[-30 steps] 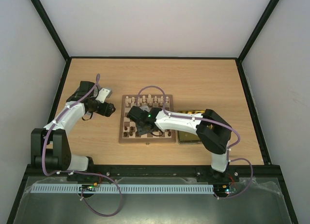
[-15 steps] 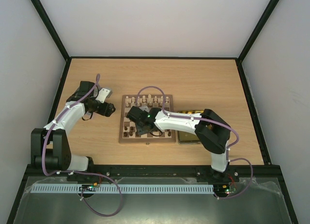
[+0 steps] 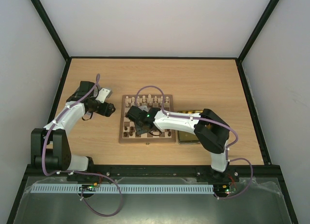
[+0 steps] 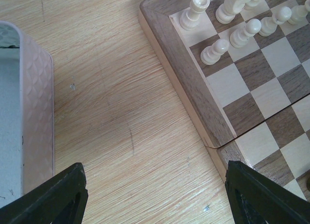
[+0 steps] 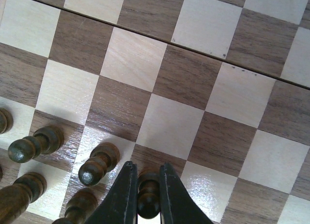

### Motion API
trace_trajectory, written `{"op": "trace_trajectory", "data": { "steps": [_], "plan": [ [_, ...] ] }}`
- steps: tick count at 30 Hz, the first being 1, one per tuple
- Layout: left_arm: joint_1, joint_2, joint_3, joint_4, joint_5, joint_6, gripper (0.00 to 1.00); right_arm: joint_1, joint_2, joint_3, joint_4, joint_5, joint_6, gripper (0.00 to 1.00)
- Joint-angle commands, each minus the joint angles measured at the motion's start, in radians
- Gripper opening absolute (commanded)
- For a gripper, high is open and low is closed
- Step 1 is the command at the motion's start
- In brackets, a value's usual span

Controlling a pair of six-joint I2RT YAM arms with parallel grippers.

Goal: Set up the chess pieces on the board
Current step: Place the chess piece on the chessboard.

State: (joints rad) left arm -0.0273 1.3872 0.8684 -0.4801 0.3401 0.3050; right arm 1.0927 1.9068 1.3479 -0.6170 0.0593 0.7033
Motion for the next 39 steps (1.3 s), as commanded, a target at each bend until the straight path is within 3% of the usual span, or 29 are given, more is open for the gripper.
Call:
{"op": "trace_trajectory", "data": {
  "steps": [1,11,24,30,39],
  "plan": [
    [0.007,-0.016,-0.011,0.003,0.008,-0.001,0.79,0.007,0.015,0.019,0.004,0.025,-0.002,0.09],
    [0.006,-0.014,-0.011,0.003,0.008,-0.001,0.79,0.007,0.008,0.016,-0.002,0.033,-0.004,0.15],
    [0.007,-0.013,-0.009,0.003,0.009,-0.001,0.79,0.007,0.005,0.024,-0.012,0.025,-0.007,0.14],
    [0.007,-0.014,-0.009,0.002,0.010,-0.001,0.79,0.007,-0.029,0.014,-0.024,0.060,0.003,0.36],
    [0.006,-0.017,-0.009,0.001,0.010,0.000,0.79,-0.004,-0.139,0.033,-0.097,0.148,0.009,0.36]
  ]
}}
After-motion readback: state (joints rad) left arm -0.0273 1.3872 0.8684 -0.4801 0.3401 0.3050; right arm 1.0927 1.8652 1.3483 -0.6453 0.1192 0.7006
